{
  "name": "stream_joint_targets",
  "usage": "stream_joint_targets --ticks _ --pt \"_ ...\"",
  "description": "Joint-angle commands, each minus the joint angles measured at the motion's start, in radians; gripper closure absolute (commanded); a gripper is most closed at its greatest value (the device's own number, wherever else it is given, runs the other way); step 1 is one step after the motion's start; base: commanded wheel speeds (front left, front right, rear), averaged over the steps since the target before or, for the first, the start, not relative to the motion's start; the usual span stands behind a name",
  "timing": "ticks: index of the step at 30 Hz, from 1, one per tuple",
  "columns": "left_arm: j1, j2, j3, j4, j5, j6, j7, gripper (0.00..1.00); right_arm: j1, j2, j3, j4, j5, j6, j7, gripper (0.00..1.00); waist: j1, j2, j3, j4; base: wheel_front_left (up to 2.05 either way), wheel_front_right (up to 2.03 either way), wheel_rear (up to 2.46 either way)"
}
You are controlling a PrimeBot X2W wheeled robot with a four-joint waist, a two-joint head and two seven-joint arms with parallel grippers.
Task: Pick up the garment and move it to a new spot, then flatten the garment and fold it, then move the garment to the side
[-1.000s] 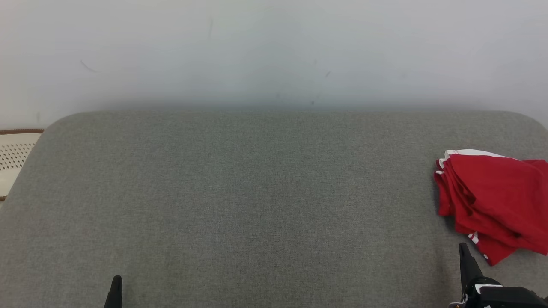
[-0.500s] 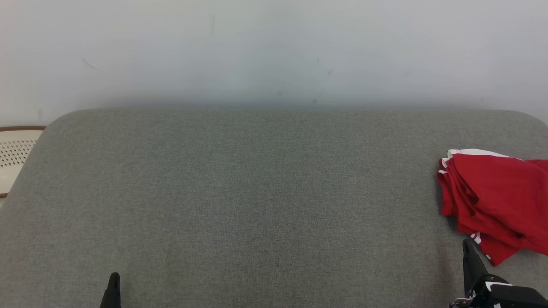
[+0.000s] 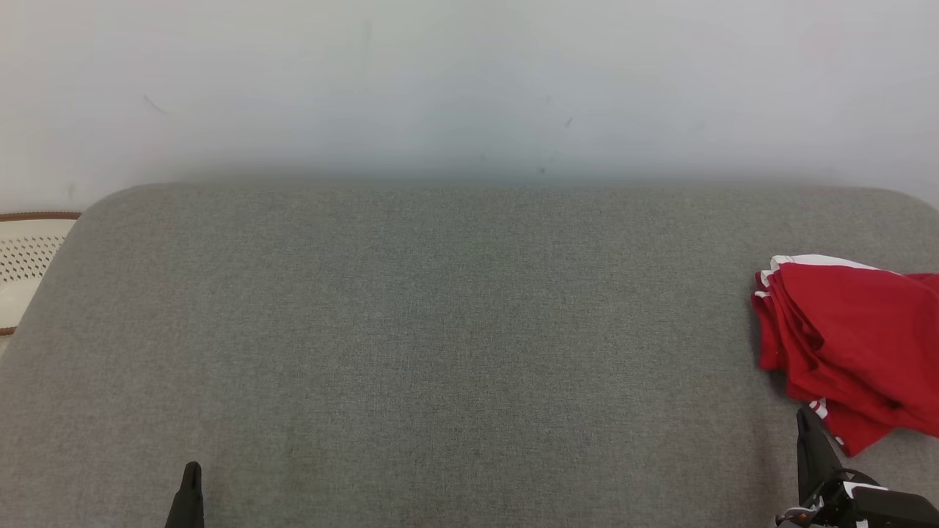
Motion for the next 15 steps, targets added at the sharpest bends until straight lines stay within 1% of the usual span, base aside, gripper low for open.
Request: stream_joint_targets --ticks 1,15 --pt "-0.008 0.004 0.002 0.0 -0.003 -0.003 0.003 1.0 -0.005 0.002 -0.002 -0.004 0.003 0.0 0.003 1.0 0.0 0.0 0.0 0.0 0.0 0.0 0.0" --pt "-0.008 0.004 0.002 0.0 -0.003 -0.003 0.003 1.0 -0.006 0.005 -0.006 -0.004 -0.002 0.0 0.006 1.0 0.0 0.0 0.0 0.0 0.0 0.0 0.0"
